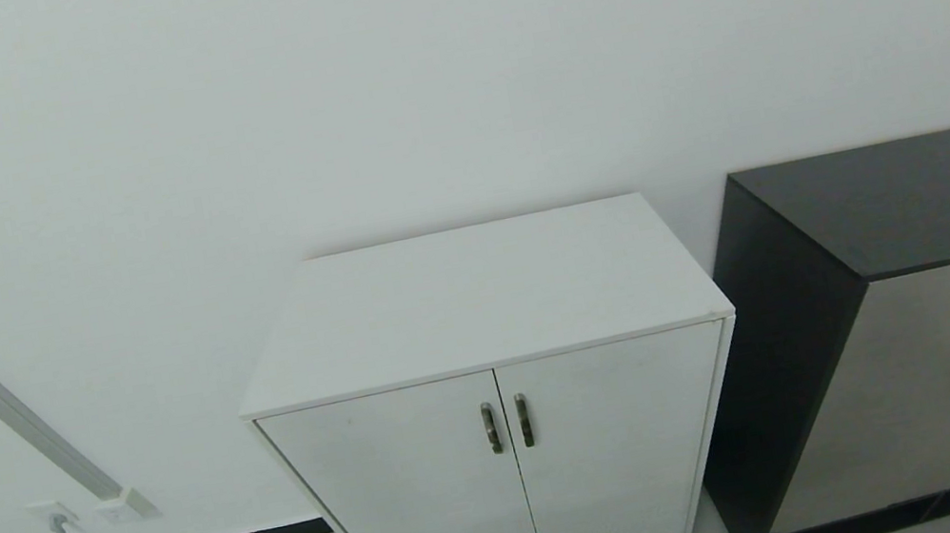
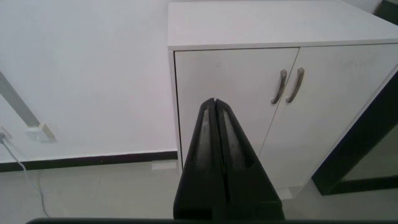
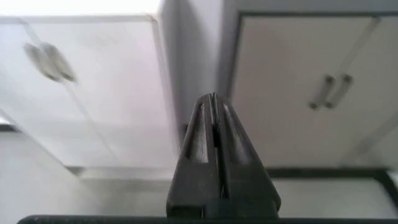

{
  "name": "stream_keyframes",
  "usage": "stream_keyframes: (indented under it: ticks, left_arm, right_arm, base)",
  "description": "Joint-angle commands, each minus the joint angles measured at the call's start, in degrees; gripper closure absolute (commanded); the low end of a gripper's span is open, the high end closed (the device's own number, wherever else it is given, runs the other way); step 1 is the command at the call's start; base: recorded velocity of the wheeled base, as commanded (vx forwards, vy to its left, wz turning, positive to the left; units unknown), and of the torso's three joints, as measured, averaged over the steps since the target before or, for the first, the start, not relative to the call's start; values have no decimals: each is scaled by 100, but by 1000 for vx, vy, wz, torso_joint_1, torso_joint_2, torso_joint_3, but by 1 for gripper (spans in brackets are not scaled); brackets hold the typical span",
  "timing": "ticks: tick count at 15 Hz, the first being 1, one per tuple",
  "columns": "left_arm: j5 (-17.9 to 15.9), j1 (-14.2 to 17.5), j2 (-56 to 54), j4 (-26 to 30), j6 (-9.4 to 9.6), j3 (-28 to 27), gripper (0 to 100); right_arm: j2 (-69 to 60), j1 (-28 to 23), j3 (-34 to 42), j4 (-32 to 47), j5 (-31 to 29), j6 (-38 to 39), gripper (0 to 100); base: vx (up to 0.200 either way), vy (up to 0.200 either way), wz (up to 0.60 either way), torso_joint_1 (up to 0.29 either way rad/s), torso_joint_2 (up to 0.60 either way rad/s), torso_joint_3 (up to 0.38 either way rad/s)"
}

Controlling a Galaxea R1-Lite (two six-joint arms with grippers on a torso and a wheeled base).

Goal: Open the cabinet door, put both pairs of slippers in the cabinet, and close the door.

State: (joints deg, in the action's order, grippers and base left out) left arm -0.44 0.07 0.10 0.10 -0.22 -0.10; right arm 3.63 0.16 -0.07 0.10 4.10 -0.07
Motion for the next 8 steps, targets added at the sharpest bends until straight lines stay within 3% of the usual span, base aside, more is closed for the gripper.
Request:
stream_keyframes:
  ticks: [1,8]
  left_arm:
    - [0,1,-1,-1,-4,1,100]
    - [0,1,-1,-1,4,1,100]
  right_arm:
    - [-196,54,7,-1,-5,69,100]
    - [-354,-16,7,-10,-32,104,100]
  base:
    - [0,0,0,0,0,0]
    - [0,0,0,0,0,0]
